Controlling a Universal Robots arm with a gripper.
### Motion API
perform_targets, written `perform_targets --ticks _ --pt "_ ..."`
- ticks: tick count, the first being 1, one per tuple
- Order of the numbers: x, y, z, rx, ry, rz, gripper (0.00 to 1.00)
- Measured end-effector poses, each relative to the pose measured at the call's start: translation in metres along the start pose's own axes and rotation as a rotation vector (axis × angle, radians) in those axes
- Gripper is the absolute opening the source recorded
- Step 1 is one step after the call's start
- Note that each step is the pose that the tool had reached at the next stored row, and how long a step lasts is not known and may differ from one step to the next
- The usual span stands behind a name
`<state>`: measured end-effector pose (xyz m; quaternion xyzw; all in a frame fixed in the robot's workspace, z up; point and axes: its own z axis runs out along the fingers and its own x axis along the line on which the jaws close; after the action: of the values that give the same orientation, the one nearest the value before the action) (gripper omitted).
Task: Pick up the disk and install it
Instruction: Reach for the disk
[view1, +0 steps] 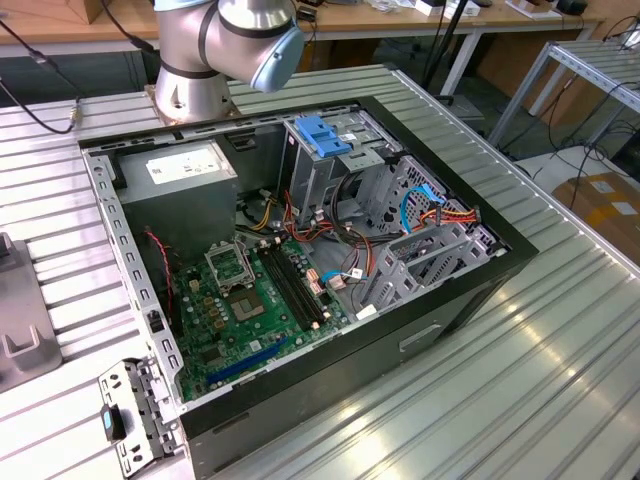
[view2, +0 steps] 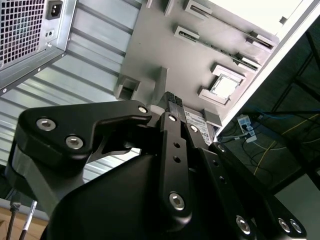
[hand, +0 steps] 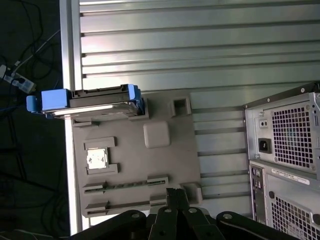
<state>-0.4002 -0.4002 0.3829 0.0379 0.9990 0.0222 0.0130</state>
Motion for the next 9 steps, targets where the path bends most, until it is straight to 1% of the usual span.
perform_targets --ticks 9 --pt "0.0040 -0.0003 0.0002 0.0000 -0.0001 0.000 0.10"
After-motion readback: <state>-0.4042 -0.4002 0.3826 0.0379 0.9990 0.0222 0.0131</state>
